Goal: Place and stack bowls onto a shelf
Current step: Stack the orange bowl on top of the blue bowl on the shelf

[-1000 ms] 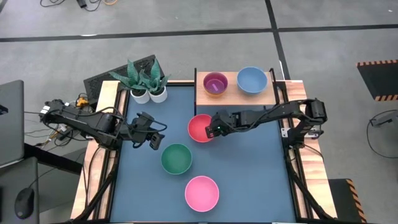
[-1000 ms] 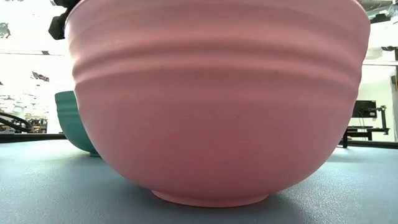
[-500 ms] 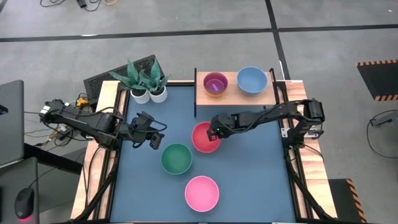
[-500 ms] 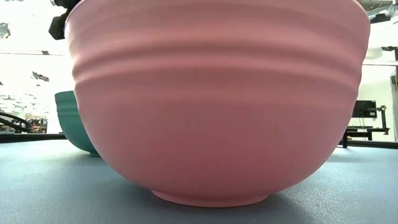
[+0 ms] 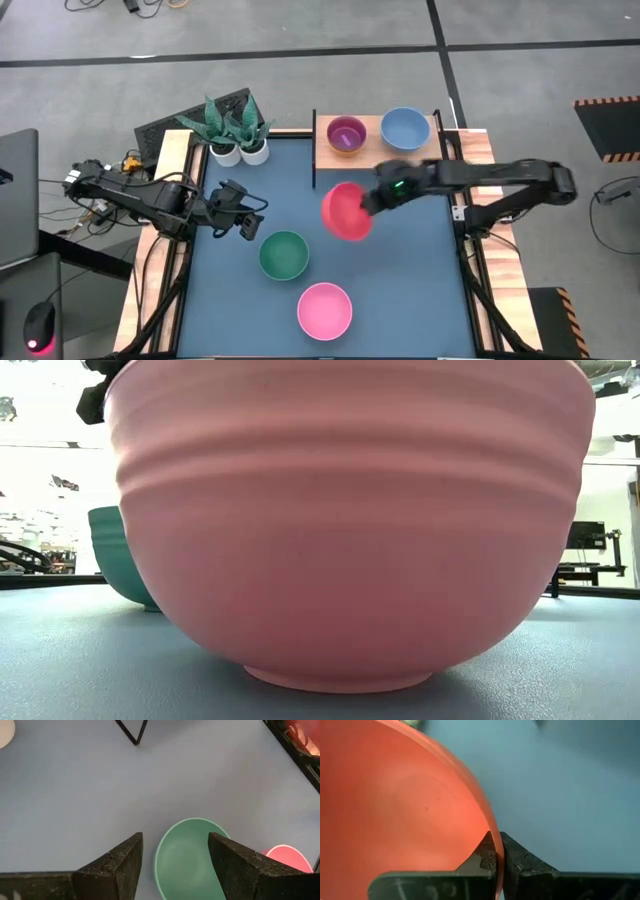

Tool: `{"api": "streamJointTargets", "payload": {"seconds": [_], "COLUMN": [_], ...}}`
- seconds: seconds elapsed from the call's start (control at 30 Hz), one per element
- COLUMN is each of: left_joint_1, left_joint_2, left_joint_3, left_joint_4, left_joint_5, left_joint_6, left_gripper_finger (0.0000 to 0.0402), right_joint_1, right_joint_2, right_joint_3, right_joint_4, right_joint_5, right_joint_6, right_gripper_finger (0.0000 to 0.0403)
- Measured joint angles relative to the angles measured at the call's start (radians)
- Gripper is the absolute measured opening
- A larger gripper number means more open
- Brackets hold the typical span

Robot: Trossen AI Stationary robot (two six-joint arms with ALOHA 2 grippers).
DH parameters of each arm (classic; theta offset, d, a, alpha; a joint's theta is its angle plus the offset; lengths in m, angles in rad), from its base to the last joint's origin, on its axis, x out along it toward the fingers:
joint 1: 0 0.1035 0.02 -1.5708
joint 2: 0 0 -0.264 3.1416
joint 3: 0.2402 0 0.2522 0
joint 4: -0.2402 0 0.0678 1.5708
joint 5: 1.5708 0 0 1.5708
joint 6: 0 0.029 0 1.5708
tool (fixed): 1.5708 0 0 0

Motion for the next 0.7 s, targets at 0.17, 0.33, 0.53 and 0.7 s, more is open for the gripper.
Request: {"api": "streamJointTargets", "payload": {"seconds": [0.17,0.33,0.53,0.7], "left_joint_1": [0.000,0.000,0.000,0.000], "left_joint_2": [0.000,0.000,0.000,0.000], "left_joint_3": [0.000,0.000,0.000,0.000], "left_joint_4": [-0.001,-0.001,0.000,0.000], "left_joint_5": [0.000,0.001,0.002,0.002], "left_joint_6": [-0.004,-0.020,-0.039,-0.048], "left_gripper_finger": [0.0209,0.0209,0.0209,0.0209], "right_joint_1": [-0.131,-0.359,-0.636,-0.808], "right_joint_2": [-0.172,-0.213,-0.150,-0.043], "right_joint_3": [0.089,0.236,0.441,0.570], "right_joint_4": [-0.083,-0.297,-0.500,-0.642], "right_joint_5": [0.060,0.123,0.113,0.083], "right_joint_6": [-0.068,-0.186,-0.354,-0.442], "right_gripper_finger": [0.0023,0.0023,0.0023,0.0023]}}
